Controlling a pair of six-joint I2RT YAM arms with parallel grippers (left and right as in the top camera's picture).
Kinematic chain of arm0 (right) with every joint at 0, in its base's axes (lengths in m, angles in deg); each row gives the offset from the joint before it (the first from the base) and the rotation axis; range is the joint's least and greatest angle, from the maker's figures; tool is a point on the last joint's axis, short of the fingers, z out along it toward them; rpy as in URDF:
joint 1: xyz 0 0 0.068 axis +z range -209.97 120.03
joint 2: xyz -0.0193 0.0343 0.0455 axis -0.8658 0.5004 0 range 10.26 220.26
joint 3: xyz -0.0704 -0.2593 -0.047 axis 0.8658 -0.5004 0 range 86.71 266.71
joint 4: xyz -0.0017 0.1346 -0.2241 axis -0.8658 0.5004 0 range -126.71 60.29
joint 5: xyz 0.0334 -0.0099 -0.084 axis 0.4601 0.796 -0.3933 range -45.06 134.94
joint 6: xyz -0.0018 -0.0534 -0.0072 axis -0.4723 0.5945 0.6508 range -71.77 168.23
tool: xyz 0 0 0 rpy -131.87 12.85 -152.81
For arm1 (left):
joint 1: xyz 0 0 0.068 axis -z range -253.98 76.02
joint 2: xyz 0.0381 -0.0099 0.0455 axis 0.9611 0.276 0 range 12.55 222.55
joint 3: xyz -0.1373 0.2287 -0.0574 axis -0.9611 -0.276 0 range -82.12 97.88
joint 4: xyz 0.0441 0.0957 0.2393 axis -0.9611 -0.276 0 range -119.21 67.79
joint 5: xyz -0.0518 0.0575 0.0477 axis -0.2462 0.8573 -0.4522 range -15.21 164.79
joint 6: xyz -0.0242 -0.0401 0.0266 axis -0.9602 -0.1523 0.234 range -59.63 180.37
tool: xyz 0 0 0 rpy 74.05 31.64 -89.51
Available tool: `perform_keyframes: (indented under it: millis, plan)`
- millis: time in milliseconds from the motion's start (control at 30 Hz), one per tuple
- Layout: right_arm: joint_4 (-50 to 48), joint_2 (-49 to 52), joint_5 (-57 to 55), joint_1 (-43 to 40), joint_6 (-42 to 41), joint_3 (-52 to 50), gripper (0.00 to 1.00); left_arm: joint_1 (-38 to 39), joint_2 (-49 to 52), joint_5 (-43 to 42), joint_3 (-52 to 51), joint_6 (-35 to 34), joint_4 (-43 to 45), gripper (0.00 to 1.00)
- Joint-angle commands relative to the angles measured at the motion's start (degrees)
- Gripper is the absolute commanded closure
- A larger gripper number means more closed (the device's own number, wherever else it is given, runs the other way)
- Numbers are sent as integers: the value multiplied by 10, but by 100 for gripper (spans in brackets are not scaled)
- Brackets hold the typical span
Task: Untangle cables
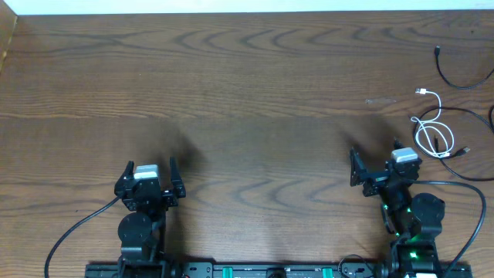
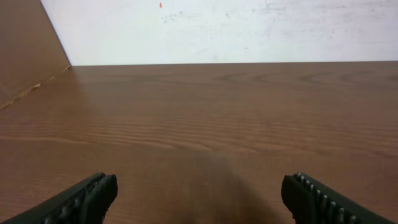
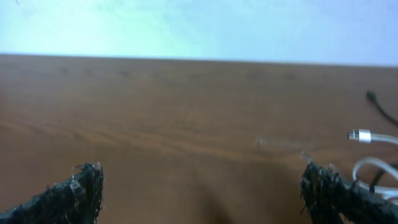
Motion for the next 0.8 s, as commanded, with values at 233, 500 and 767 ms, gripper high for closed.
perform_keyframes:
  millis: [233,500,767]
  plan:
    - [43,-61,-5,-1,-6,0,1,-3,-3,7,-11,-5,-15,10]
    - [174,-165,-23,-1,-6,0,1,-3,-3,7,-11,-5,-15,10]
    - [241,-258,-28,-13,-6,0,1,-3,-3,7,-11,-5,-15,10]
